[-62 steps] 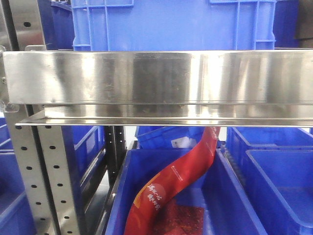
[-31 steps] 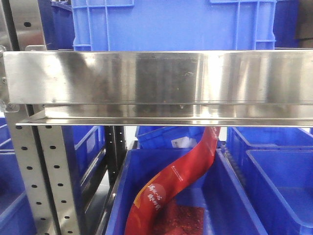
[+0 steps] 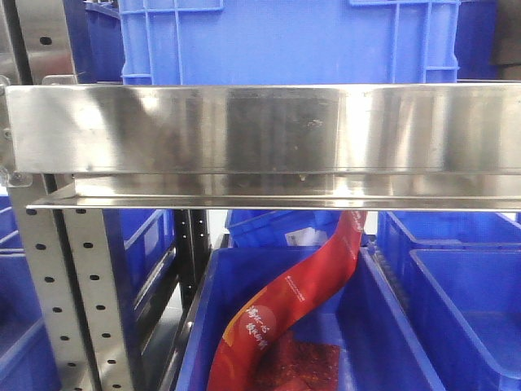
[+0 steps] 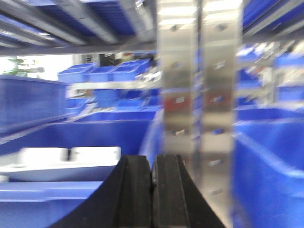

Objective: Grab PVC pipe and place in blue bin

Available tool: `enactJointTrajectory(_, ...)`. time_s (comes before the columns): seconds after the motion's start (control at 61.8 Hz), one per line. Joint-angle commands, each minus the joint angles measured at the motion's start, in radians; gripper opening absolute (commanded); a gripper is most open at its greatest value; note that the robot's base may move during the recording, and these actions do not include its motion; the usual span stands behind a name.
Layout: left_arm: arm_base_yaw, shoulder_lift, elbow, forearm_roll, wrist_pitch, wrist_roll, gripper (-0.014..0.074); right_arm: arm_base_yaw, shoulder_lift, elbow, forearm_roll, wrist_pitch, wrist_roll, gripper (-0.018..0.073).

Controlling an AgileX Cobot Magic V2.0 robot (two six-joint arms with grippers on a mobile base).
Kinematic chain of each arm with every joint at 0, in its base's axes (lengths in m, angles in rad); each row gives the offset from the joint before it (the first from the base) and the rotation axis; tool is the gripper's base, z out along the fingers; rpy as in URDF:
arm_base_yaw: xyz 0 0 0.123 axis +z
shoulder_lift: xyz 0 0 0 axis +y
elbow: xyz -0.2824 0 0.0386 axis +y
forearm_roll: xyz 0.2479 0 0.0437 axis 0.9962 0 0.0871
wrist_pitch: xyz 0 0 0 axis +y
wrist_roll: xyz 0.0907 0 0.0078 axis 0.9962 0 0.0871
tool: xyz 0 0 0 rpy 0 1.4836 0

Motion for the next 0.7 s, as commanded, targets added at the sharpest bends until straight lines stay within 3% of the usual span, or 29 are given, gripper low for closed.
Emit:
enactJointTrajectory(0.0, 0.005, -0.002, 0.046, -0.065, -0.08, 0.013, -0.0111, -0.004, -0.006, 0.002, -0.009, -0.016, 0.0, -0.0163)
enactJointTrajectory(0.113, 0.005, -0.002, 0.1, -0.076, -0.147, 0.041, -0.0111, -0.004, -0.006, 0.002, -0.009, -0.016, 0.0, -0.0163)
enactJointTrajectory(0.275, 0.005, -0.031, 0.192, -0.171, -0.223, 0.184, -0.0111, -0.004, -0.006, 0.002, -0.009, -0.016, 0.0, -0.0163)
enactJointTrajectory(0.518, 0.005, -0.119, 0.329, -0.233, -0.227, 0.191, -0.0111, -0.004, -0.006, 0.002, -0.009, -0.016, 0.0, -0.0163)
enactJointTrajectory(0.68, 0.005, -0.18, 0.406, -0.233, -0.22, 0.191, -0.0111, -0.004, -0.006, 0.002, -0.009, -0.016, 0.0, -0.0163)
